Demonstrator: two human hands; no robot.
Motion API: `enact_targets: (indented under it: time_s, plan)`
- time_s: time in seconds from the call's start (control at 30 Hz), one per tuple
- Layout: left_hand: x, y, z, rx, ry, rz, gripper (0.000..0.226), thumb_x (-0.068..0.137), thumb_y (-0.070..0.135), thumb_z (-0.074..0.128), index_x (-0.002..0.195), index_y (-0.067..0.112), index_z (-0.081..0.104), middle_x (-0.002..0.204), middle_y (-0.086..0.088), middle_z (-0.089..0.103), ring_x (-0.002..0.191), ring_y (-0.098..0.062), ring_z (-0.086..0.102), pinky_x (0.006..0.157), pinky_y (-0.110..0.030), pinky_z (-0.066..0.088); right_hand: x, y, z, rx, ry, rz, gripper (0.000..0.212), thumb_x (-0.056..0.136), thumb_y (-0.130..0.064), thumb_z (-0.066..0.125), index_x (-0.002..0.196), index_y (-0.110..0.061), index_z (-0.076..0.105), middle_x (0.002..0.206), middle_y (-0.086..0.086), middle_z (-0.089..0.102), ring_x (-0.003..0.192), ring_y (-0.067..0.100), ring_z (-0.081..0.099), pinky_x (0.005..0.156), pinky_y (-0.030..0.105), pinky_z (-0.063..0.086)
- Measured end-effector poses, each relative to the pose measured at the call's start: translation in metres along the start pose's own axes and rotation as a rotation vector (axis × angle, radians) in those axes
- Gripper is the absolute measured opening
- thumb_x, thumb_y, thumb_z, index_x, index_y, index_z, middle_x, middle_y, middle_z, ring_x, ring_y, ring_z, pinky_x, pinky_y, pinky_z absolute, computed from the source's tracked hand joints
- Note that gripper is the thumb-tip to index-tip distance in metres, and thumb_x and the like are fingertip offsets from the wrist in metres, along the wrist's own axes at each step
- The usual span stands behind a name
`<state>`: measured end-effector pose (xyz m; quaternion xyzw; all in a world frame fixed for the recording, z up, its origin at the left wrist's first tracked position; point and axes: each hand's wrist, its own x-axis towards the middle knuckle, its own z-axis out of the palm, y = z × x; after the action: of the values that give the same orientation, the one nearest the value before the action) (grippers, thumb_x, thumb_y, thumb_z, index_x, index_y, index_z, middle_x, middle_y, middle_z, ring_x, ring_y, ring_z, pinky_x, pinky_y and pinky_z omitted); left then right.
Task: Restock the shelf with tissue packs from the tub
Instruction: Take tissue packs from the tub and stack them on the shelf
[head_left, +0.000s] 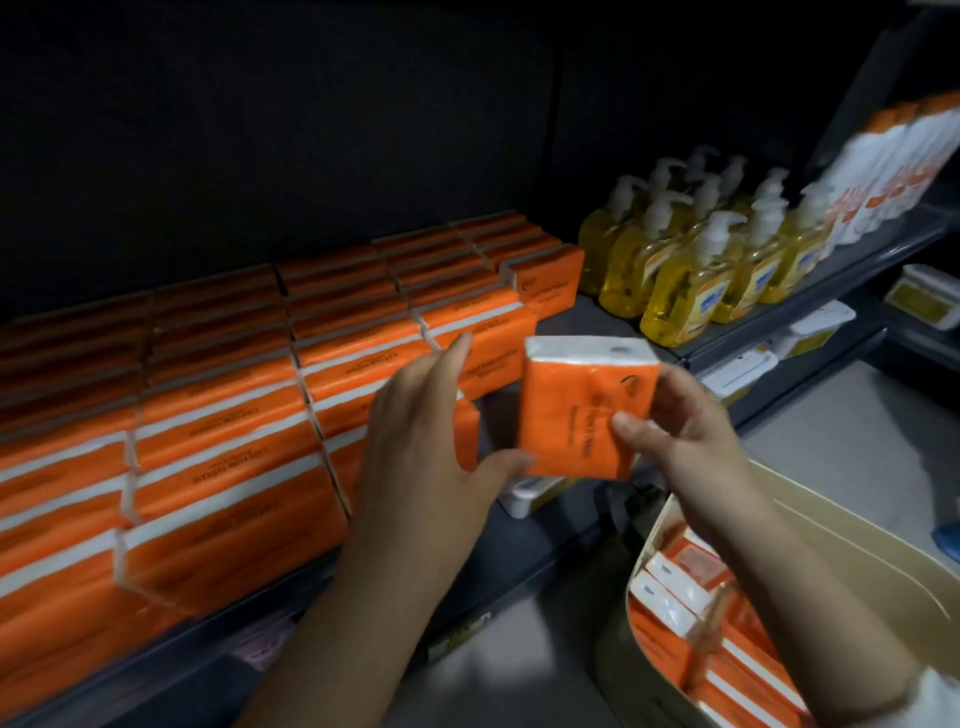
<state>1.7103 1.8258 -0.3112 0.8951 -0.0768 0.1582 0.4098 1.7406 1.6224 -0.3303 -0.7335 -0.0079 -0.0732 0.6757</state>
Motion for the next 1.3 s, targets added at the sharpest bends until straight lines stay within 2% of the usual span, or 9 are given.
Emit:
enact_targets:
  time_s: [0.07, 0.13, 0.3, 0.43, 0.7, 0.87, 0.97, 1.1, 1.3]
  plan:
    - [0.005, -0.012, -0.007, 0.296, 0.109, 0.06, 0.078, 0.064, 0.025, 0.083, 0.133, 0.027, 0.046, 0.128, 0.008, 0.045, 0.121, -0.007, 0.032, 0.099, -0.025, 0.027, 0.011, -0.005, -0.007, -0.222, 0.052, -0.131, 0.048, 0.082, 0.006, 0.061, 0.107, -0.033, 0.055, 0.103, -0.009, 0.061, 0.097, 0.007, 0.059, 0.09, 0.041, 0.049]
    - [0.006, -0.026, -0.007, 0.516, 0.04, 0.027, 0.073, 0.062, 0.022, 0.083, 0.129, 0.018, 0.053, 0.128, -0.003, 0.05, 0.125, -0.023, 0.038, 0.101, -0.041, 0.035, 0.026, -0.011, -0.005, -0.589, -0.01, -0.327, 0.052, 0.08, 0.007, 0.063, 0.114, -0.032, 0.056, 0.11, -0.007, 0.055, 0.106, 0.015, 0.052, 0.094, 0.034, 0.04]
    - [0.005, -0.034, -0.003, 0.674, -0.069, -0.012, 0.072, 0.067, 0.014, 0.077, 0.133, 0.019, 0.05, 0.131, -0.002, 0.051, 0.124, -0.026, 0.044, 0.104, -0.046, 0.034, 0.066, -0.015, 0.035, -1.207, -0.35, -0.592, 0.064, 0.064, 0.006, 0.061, 0.124, -0.015, 0.058, 0.113, 0.009, 0.058, 0.101, 0.034, 0.051, 0.091, 0.04, 0.035]
    - [0.008, -0.038, -0.001, 0.668, -0.026, 0.024, 0.069, 0.059, 0.01, 0.08, 0.124, 0.016, 0.058, 0.122, -0.003, 0.058, 0.113, -0.028, 0.053, 0.096, -0.047, 0.041, 0.083, -0.007, 0.064, -1.221, -0.389, -0.604, 0.06, 0.075, 0.004, 0.056, 0.129, -0.021, 0.054, 0.116, 0.007, 0.054, 0.113, 0.032, 0.046, 0.102, 0.045, 0.029]
    - [0.007, -0.032, -0.001, 0.667, -0.039, 0.068, 0.067, 0.06, 0.011, 0.081, 0.123, 0.013, 0.059, 0.123, -0.008, 0.058, 0.122, -0.033, 0.048, 0.1, -0.057, 0.036, 0.07, 0.003, 0.052, -1.083, -0.134, -0.629, 0.055, 0.075, -0.011, 0.073, 0.126, -0.014, 0.055, 0.115, 0.01, 0.052, 0.106, 0.032, 0.05, 0.086, 0.045, 0.043]
    - [0.003, 0.0, 0.021, 0.429, 0.027, 0.306, 0.042, 0.079, 0.015, 0.062, 0.121, 0.009, 0.058, 0.118, -0.007, 0.057, 0.115, -0.026, 0.049, 0.098, -0.043, 0.04, 0.038, 0.025, -0.008, -0.977, -0.057, -0.432, 0.051, 0.077, -0.012, 0.073, 0.125, -0.011, 0.056, 0.113, 0.012, 0.052, 0.107, 0.029, 0.05, 0.091, 0.032, 0.04]
    - [-0.011, 0.011, 0.051, 0.301, -0.172, 0.379, 0.038, 0.078, 0.022, 0.051, 0.114, 0.013, 0.062, 0.108, -0.003, 0.061, 0.1, -0.022, 0.055, 0.089, -0.033, 0.042, 0.005, 0.05, -0.057, -0.953, -0.039, -0.233, 0.041, 0.078, -0.009, 0.071, 0.117, -0.01, 0.061, 0.104, 0.009, 0.056, 0.1, 0.025, 0.054, 0.085, 0.018, 0.034]
    - [-0.038, 0.014, 0.096, 0.359, -0.517, 0.404, 0.036, 0.075, 0.022, 0.071, 0.111, 0.017, 0.066, 0.104, 0.001, 0.064, 0.095, -0.021, 0.063, 0.079, -0.035, 0.055, -0.049, 0.093, -0.118, -0.876, -0.014, 0.105, 0.029, 0.079, -0.007, 0.07, 0.108, -0.011, 0.066, 0.101, 0.007, 0.061, 0.091, 0.021, 0.06, 0.084, 0.031, 0.047]
    - [-0.05, 0.003, 0.136, 0.327, -0.76, 0.327, 0.034, 0.089, 0.035, 0.057, 0.122, 0.03, 0.057, 0.113, 0.011, 0.056, 0.106, -0.01, 0.052, 0.085, -0.027, 0.044, -0.098, 0.166, -0.178, -0.759, -0.002, 0.529, 0.029, 0.078, -0.007, 0.072, 0.106, -0.007, 0.064, 0.101, 0.006, 0.064, 0.093, 0.026, 0.063, 0.089, 0.039, 0.048]
